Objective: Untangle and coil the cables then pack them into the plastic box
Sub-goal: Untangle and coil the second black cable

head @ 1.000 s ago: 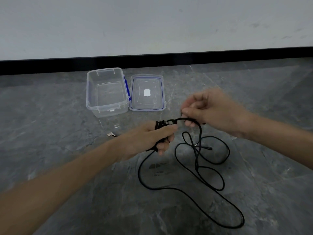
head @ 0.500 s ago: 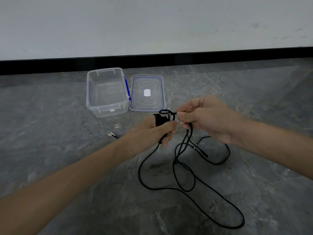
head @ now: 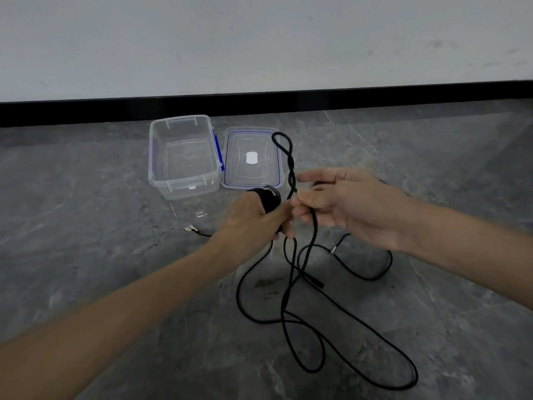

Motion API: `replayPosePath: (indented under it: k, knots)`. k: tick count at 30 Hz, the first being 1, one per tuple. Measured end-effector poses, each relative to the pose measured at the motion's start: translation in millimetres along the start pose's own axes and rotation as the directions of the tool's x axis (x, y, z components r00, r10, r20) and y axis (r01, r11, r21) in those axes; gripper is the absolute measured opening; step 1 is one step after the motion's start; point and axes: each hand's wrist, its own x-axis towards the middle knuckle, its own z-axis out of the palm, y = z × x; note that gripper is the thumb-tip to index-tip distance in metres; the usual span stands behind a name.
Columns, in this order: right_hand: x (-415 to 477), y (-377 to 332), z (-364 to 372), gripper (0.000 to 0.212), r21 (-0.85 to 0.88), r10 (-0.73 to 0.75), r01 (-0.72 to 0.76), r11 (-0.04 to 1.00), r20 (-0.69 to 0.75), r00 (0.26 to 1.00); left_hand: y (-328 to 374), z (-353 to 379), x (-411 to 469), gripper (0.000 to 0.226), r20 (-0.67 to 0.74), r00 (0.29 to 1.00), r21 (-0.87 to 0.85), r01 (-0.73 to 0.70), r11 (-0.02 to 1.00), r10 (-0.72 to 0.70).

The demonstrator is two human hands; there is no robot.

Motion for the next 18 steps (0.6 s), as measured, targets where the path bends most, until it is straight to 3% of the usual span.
replayPosePath:
  k: [4, 11, 18]
  knots:
    - [1, -2, 3, 0.033, 0.024, 0.111, -0.116, 0.993, 0.150, 0.982, -1, -1, 1, 0.031, -0.014, 0.999, 0.028, -0.050, 0.998, 0.051]
    - [-2, -5, -2, 0.019, -0.169, 0.048, -0.030, 0.985, 0.102, 0.994, 5, -3, -4, 0.032, 0.009, 0.993, -0.011, -0.120, 0.993, 0.120]
    - [1, 0, -5, 0.011, -0.152, -0.061, 0.070, 0.986, 0.060, 0.996, 7, -4, -6, 0.032, 0.074, 0.993, -0.152, -0.083, 0.985, 0.095]
